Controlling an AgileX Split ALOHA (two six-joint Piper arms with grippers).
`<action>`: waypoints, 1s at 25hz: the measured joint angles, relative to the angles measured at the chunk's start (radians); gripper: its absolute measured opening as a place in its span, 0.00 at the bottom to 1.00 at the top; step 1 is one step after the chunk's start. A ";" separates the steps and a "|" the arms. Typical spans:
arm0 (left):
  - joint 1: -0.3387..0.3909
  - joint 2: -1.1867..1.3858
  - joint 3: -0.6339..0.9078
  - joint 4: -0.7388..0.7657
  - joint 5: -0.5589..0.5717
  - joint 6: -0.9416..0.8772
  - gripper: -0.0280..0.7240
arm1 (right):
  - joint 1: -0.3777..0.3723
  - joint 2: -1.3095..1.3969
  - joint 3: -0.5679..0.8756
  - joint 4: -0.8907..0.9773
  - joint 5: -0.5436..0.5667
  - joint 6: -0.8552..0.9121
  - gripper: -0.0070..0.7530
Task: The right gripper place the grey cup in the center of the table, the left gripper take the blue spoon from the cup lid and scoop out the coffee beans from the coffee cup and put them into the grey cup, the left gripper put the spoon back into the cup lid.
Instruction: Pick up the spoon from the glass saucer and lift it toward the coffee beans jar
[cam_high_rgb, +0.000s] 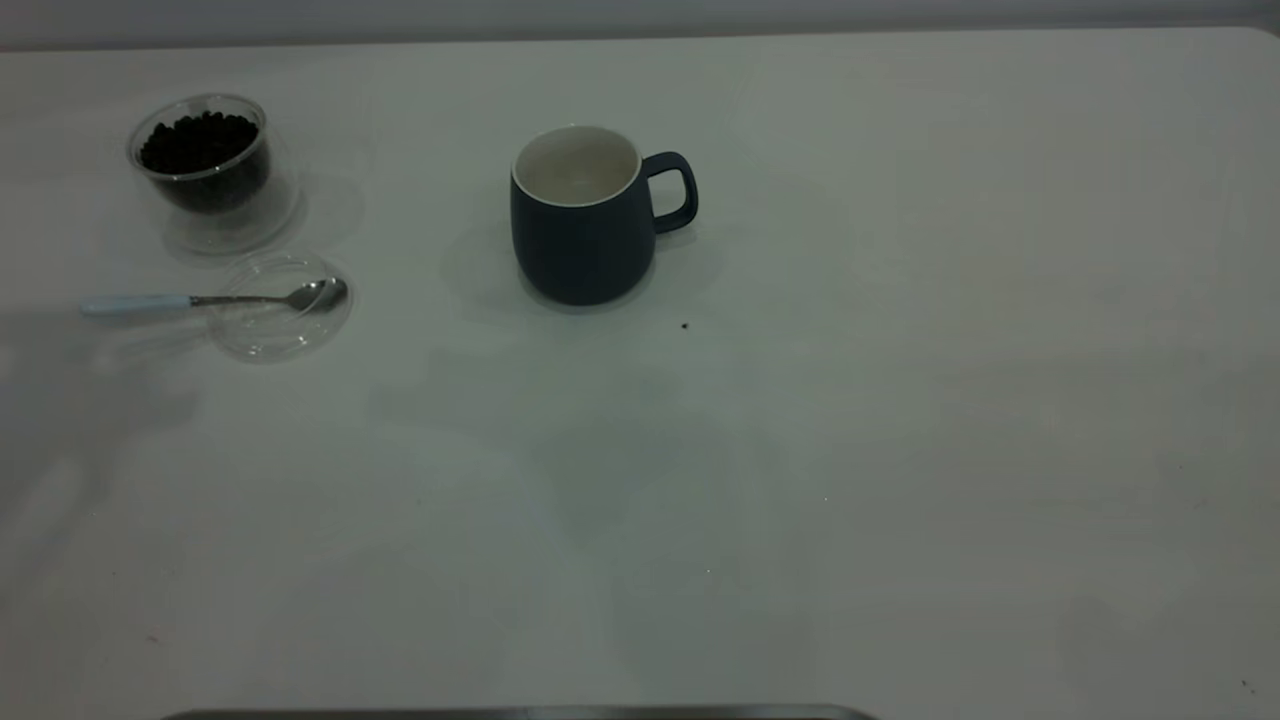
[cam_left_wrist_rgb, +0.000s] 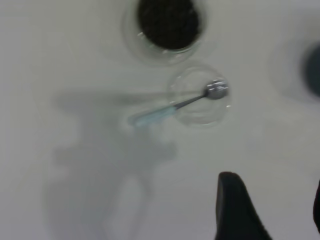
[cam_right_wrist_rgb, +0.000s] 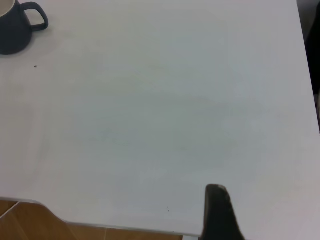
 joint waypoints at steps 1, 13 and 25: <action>0.011 0.041 -0.017 0.000 0.003 0.000 0.62 | 0.000 0.000 0.000 0.000 0.000 0.000 0.61; 0.027 0.428 -0.154 0.014 -0.068 0.021 0.62 | 0.000 0.000 0.000 0.000 0.000 0.001 0.61; 0.028 0.567 -0.161 0.032 -0.252 0.043 0.62 | 0.000 0.000 0.000 0.000 0.000 0.001 0.61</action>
